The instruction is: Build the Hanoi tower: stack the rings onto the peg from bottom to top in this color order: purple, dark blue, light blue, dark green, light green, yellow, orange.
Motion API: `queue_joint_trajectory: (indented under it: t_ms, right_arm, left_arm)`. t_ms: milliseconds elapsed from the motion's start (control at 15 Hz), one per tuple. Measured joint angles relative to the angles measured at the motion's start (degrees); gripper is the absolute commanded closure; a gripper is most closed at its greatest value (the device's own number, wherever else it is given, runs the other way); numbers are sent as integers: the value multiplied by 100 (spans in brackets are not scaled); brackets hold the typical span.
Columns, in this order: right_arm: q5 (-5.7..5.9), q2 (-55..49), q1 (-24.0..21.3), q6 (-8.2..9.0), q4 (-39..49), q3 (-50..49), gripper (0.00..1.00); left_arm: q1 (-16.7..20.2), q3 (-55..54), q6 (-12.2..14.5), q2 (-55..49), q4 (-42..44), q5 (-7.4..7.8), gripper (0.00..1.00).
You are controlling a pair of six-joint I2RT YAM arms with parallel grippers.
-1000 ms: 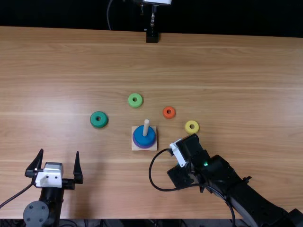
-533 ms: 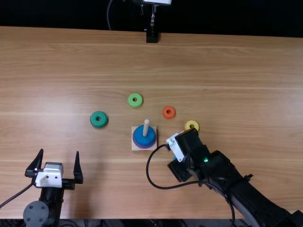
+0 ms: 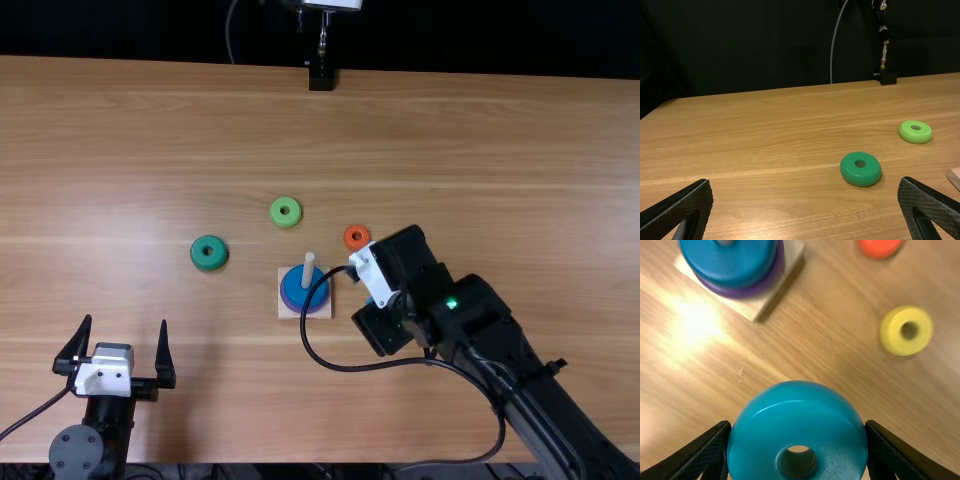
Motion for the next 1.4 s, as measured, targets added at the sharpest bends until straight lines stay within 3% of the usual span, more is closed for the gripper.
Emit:
queue_joint_trajectory:
  t_ms: [400,933,1400]
  right_arm:
    - [0,431,2,-15,-387,1563,100]
    - [-2,1016,44,-17,-409,2514,100]
    - [-20,1408,535,0,-415,2844,100]
  left_arm:
    - [0,0,0,-2,2,0,0]
    - [0,2,2,-2,0,0,0]
    - [0,0,0,-2,0,0,0]
